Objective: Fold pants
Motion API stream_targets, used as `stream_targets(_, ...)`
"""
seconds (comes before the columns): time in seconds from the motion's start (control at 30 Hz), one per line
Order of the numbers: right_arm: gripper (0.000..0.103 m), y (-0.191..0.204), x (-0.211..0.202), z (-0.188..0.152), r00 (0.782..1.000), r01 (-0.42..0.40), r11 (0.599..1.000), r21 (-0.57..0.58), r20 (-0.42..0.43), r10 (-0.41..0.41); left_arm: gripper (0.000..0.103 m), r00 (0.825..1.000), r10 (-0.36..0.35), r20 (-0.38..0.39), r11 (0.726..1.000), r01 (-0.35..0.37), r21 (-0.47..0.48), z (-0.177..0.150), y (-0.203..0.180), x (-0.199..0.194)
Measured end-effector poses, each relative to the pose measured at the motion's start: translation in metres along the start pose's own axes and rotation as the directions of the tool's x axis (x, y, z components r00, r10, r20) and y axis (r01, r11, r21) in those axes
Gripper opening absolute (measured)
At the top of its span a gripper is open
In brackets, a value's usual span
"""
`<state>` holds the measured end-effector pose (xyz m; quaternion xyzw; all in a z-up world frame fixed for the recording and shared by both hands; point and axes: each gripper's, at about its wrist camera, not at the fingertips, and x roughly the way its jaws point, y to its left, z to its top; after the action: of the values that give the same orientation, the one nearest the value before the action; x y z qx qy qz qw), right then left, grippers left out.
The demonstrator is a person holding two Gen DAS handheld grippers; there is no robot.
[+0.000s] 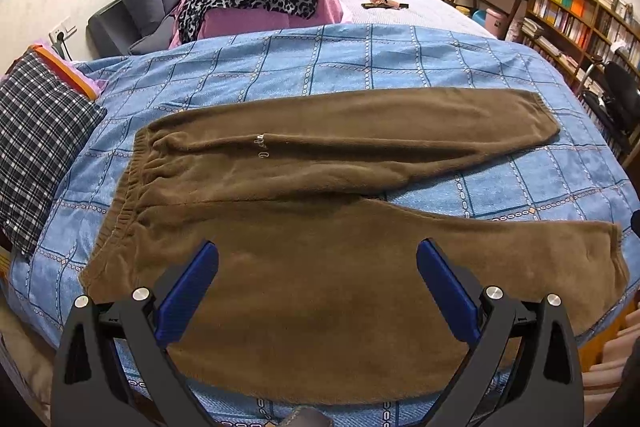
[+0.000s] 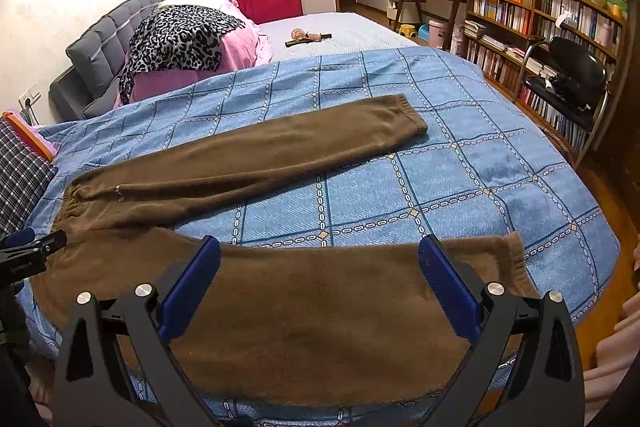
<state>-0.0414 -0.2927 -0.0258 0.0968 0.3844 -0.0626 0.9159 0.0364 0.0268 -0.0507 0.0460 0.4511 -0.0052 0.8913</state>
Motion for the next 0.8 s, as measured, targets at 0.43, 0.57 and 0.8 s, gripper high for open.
stream_targets(0.43,0.1,0.004,0.034,0.004,0.998,0.016,1.0,-0.011,-0.058,-0.017,0.098,0.999,0.014,-0.045,0.999,-0.015,-0.032,0.006,0.015,0.025)
stream_targets(0.57,0.1,0.005,0.047,0.008,0.996,0.026,0.999,-0.021,-0.08,-0.028,0.098,0.998,0.033,-0.061,0.999,-0.035,-0.034,0.011,0.021,0.04)
stream_targets(0.8,0.1,0.003,0.081,0.024,0.993,0.021,1.0,-0.014,-0.117,-0.023,0.098,0.992,0.083,-0.095,0.994,-0.089,-0.065,0.028,0.044,0.071)
